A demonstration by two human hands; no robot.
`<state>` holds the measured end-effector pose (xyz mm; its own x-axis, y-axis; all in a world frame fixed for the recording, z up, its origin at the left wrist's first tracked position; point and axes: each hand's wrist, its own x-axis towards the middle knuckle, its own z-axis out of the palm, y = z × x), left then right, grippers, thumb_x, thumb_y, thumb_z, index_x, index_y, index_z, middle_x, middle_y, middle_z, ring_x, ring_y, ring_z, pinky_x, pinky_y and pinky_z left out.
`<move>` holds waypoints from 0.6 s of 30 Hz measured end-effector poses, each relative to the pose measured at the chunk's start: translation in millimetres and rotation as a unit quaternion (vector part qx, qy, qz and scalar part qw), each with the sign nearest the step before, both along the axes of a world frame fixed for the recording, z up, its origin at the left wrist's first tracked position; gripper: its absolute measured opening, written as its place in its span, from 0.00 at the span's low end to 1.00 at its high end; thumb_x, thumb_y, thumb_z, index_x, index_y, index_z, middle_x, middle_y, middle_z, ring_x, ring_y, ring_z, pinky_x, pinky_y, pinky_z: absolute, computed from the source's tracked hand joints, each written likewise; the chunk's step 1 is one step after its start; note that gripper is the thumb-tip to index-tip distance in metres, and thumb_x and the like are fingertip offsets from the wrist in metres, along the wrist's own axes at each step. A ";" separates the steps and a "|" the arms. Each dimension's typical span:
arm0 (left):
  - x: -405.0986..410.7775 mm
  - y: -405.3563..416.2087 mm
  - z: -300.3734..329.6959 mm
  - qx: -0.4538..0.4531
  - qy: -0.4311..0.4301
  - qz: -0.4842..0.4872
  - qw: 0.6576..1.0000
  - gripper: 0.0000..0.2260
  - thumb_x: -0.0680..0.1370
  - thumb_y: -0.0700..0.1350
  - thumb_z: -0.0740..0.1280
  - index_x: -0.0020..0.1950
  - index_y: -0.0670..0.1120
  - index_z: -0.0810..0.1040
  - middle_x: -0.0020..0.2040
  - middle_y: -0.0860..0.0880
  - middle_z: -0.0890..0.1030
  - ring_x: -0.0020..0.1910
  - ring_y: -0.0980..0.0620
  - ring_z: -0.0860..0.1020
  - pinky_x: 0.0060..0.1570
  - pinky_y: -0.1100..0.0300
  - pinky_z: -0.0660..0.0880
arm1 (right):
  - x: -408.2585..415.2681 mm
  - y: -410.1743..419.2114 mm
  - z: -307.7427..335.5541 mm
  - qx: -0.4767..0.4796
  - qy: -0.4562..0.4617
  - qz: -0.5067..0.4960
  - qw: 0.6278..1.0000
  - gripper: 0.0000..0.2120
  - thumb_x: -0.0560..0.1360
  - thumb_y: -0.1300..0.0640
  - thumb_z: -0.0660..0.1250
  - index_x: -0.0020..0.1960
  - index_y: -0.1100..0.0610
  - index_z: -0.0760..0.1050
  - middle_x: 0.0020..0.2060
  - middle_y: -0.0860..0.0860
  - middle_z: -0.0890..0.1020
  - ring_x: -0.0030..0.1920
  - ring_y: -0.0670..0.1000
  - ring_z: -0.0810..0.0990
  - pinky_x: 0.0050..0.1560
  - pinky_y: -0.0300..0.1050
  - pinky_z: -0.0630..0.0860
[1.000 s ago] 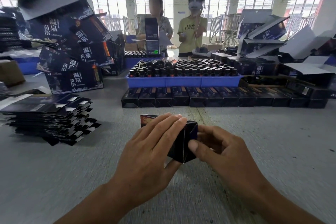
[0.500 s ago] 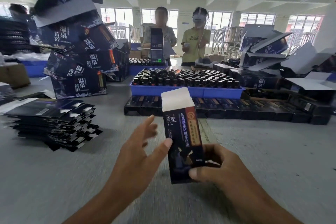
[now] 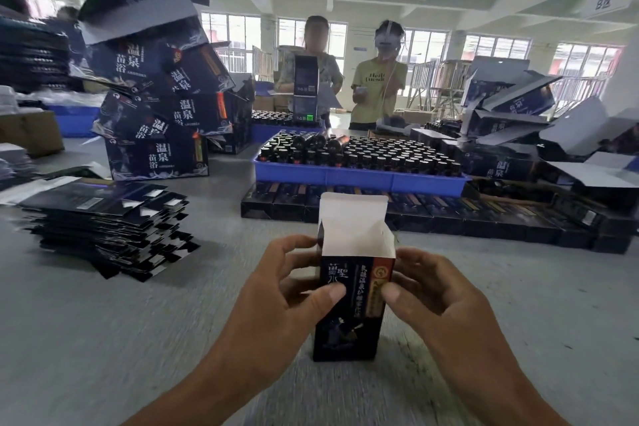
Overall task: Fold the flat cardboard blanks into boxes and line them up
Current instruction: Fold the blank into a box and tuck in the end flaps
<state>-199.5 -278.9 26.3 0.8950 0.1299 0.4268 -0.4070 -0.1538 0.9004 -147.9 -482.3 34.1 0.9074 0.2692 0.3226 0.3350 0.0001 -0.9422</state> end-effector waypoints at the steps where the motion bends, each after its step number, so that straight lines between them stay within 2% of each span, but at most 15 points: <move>1: -0.5 -0.5 -0.2 0.007 -0.004 0.006 1.000 0.19 0.70 0.52 0.74 0.55 0.67 0.73 0.57 0.57 0.83 0.57 0.54 0.83 0.52 0.61 0.81 | -0.1 -0.5 0.4 0.008 0.000 0.001 1.000 0.24 0.62 0.48 0.75 0.59 0.45 0.78 0.50 0.36 0.85 0.51 0.37 0.83 0.42 0.27 0.77; 3: -1.9 0.0 -0.3 0.030 -0.011 0.027 0.999 0.21 0.69 0.55 0.74 0.56 0.71 0.70 0.57 0.60 0.83 0.57 0.58 0.82 0.54 0.58 0.80 | -0.2 -0.3 0.9 0.018 0.003 0.007 1.000 0.23 0.63 0.51 0.75 0.58 0.47 0.78 0.49 0.37 0.86 0.50 0.37 0.84 0.41 0.27 0.78; 7: -4.7 -0.1 0.8 0.069 -0.048 0.044 0.995 0.24 0.70 0.55 0.73 0.60 0.74 0.69 0.60 0.64 0.81 0.58 0.60 0.81 0.53 0.64 0.79 | -0.1 -0.8 1.3 0.022 -0.008 0.017 1.000 0.24 0.63 0.52 0.75 0.59 0.47 0.77 0.50 0.38 0.86 0.50 0.39 0.85 0.41 0.29 0.79; 9: -5.7 0.0 0.1 0.088 -0.060 0.047 0.993 0.25 0.72 0.53 0.73 0.63 0.73 0.69 0.64 0.64 0.78 0.60 0.60 0.80 0.54 0.69 0.77 | -0.2 -1.8 1.6 0.017 -0.021 0.024 0.999 0.24 0.63 0.50 0.75 0.59 0.43 0.77 0.51 0.38 0.85 0.51 0.40 0.84 0.42 0.29 0.79; 13: -6.2 1.5 -1.3 0.117 -0.070 0.047 0.990 0.22 0.74 0.52 0.72 0.63 0.71 0.72 0.62 0.59 0.80 0.61 0.59 0.80 0.55 0.67 0.78 | -2.8 -2.7 3.5 0.000 -0.053 0.040 0.998 0.21 0.64 0.46 0.74 0.55 0.31 0.78 0.54 0.35 0.84 0.55 0.38 0.83 0.45 0.28 0.78; 18: -5.6 2.2 1.3 0.115 -0.069 0.049 0.990 0.20 0.73 0.51 0.72 0.60 0.71 0.75 0.59 0.60 0.82 0.59 0.61 0.80 0.53 0.70 0.77 | -6.7 -3.7 6.2 -0.037 -0.106 0.043 0.993 0.24 0.69 0.42 0.71 0.62 0.25 0.71 0.60 0.29 0.79 0.60 0.34 0.79 0.50 0.27 0.77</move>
